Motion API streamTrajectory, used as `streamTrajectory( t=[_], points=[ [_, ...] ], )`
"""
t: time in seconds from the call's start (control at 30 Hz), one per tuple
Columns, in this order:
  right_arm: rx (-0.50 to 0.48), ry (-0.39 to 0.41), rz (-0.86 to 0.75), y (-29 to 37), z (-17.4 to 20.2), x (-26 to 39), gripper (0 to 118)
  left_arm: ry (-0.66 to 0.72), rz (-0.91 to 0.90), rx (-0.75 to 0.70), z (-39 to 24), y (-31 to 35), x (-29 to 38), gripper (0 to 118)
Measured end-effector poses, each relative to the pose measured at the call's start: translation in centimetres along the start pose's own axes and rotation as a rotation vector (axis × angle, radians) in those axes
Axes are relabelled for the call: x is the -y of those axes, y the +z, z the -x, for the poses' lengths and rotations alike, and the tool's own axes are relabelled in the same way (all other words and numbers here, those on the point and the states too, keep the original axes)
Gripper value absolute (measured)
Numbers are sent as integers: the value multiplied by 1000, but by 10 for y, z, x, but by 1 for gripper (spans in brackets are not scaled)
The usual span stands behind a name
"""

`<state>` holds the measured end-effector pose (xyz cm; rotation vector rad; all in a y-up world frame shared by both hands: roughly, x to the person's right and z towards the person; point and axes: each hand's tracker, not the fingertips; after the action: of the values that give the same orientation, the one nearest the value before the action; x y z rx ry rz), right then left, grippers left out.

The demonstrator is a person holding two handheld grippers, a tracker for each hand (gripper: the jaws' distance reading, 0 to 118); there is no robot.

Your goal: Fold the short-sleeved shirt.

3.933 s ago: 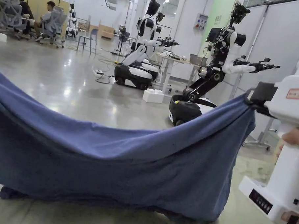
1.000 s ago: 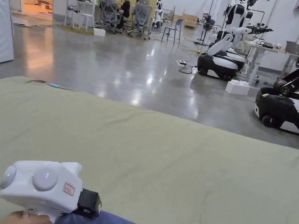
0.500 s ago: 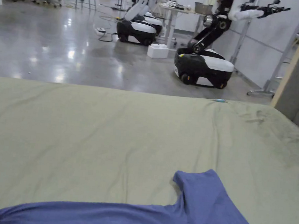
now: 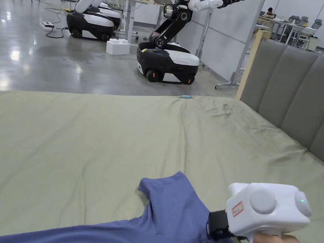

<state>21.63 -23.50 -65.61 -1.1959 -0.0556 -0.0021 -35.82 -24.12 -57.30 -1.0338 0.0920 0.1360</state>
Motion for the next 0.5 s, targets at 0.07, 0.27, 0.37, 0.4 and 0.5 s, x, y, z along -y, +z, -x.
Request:
streamTrajectory(
  t=[0.07, 0.27, 0.37, 0.4, 0.5],
  points=[
    [33, 1, -69, 3, 10, 10, 64, 8, -7, -2, 1, 0, 1, 9],
    [-181, 69, -22, 31, 40, 22, 6, 82, -27, -19, -4, 11, 1, 9],
    [-135, 93, -136, 64, 49, 25, 6, 145, -20, 73, 5, 34, -2, 8],
    [-173, 64, -181, 81, 43, 25, 6, 173, -48, 95, 8, 48, -1, 8],
    [-214, 2, -329, 146, 25, 28, 6, 139, -177, 118, 18, 102, -4, 8]
  ],
)
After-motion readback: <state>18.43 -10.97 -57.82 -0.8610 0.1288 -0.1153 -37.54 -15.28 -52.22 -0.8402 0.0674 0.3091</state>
